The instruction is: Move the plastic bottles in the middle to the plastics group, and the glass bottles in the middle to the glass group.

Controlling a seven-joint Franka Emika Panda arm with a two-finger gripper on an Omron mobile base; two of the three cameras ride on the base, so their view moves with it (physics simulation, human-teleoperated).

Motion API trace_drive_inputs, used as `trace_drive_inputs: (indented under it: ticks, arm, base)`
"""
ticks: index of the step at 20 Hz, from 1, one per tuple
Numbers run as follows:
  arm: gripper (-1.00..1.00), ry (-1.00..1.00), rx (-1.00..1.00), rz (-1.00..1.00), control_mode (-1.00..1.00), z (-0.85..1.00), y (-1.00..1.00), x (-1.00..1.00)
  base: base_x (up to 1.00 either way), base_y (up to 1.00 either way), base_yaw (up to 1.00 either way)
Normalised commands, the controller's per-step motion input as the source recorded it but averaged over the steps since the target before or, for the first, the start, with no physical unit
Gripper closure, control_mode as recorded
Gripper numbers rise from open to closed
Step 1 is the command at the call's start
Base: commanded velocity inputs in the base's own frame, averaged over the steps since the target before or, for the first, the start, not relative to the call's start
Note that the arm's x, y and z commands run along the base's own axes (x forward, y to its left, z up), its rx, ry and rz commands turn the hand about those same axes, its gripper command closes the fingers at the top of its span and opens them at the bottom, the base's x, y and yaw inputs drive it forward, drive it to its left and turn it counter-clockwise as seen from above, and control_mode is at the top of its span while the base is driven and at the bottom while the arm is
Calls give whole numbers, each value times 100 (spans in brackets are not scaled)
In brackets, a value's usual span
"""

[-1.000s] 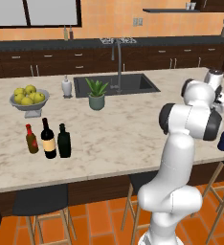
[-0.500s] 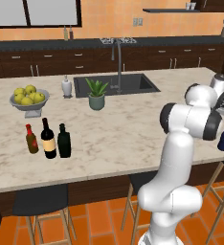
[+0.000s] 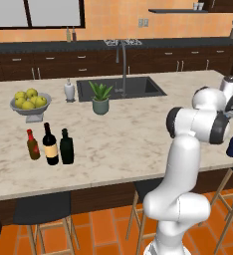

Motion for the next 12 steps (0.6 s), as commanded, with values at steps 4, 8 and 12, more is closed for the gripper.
trace_drive_inputs:
  ticks: [4, 8, 12]
  arm:
    - [100, 0, 0, -8, -100, 0, -39, -3]
    - [100, 0, 0, -7, -100, 0, -41, -17]
    - [100, 0, 5, -2, -100, 0, -35, -19]
  base:
    - [0, 0, 0]
    - [0, 0, 0]
    - [0, 0, 0]
